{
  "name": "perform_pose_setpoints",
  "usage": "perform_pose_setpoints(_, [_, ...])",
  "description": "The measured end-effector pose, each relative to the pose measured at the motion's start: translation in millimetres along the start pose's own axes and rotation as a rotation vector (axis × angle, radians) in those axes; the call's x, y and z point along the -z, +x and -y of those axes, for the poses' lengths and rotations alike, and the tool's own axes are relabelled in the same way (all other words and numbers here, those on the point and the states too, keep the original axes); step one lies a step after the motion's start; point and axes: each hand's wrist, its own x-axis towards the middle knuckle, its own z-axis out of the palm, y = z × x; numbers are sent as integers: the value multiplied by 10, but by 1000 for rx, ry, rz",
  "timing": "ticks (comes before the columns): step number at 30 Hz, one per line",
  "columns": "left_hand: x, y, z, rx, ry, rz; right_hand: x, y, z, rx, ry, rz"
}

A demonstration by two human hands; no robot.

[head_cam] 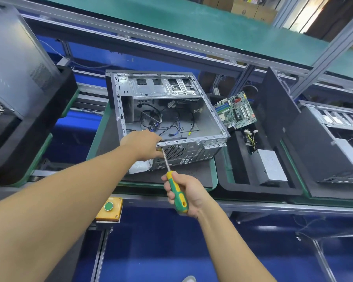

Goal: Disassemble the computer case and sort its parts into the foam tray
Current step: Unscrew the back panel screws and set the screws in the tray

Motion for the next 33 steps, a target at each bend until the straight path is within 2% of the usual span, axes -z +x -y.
perform_pose_setpoints(1, [-6, 4, 4, 4, -1, -3, -37, -21, 0, 88, -224, -124])
perform_pose_setpoints(4, [-20, 12, 13, 2, 4, 0, -195, -85, -21, 297, -1172, -560])
perform_pose_setpoints(5, [-24, 15, 12, -1, 6, 1, -245, -103, -39, 317, -1415, -646])
perform_pose_setpoints(6, [-24, 17, 9, -2, 11, 2, -278, -130, -43, 346, -1511, -679])
perform_pose_setpoints(7, [-24, 18, 8, -3, 15, 4, -269, -127, -36, 351, -1495, -653])
perform_pose_setpoints(8, [-23, 14, 7, -2, 17, 6, -242, -113, -12, 342, -1359, -576])
perform_pose_setpoints(10, [-19, 12, 7, 3, 17, 12, -211, -110, 54, 245, -819, -353])
perform_pose_setpoints(12, [-18, 13, 9, 8, 20, 16, -183, -127, 114, 43, -311, -149])
perform_pose_setpoints(14, [-22, 16, 10, -1, 31, 10, -135, -150, 182, -146, -61, 29])
perform_pose_setpoints(15, [-26, 19, 12, -5, 31, 9, -110, -148, 196, -174, -10, 77])
perform_pose_setpoints(17, [-36, 32, 24, 0, 27, 12, -88, -143, 196, -132, -40, 47])
perform_pose_setpoints(18, [-43, 40, 30, 5, 28, 14, -90, -139, 166, -47, -170, -31])
perform_pose_setpoints(21, [-64, 50, 35, 9, 34, 5, -145, -132, 37, 286, -935, -420])
perform_pose_setpoints(22, [-61, 47, 34, 9, 30, 4, -169, -116, -7, 357, -1131, -500])
perform_pose_setpoints(23, [-61, 44, 31, 11, 23, 3, -195, -110, -27, 396, -1214, -526])
perform_pose_setpoints(24, [-59, 41, 27, 11, 22, 1, -214, -98, -35, 377, -1199, -499])
perform_pose_setpoints(25, [-58, 39, 23, 10, 25, 1, -229, -91, -19, 314, -1077, -442])
perform_pose_setpoints(29, [-45, 33, 24, 19, 37, 7, -240, -164, 179, -63, -330, -205])
perform_pose_setpoints(31, [-44, 29, 15, 26, 31, 7, -197, -180, 223, -117, -250, -137])
perform_pose_setpoints(33, [-47, 36, 15, 27, 30, 9, -184, -183, 216, -44, -307, -148])
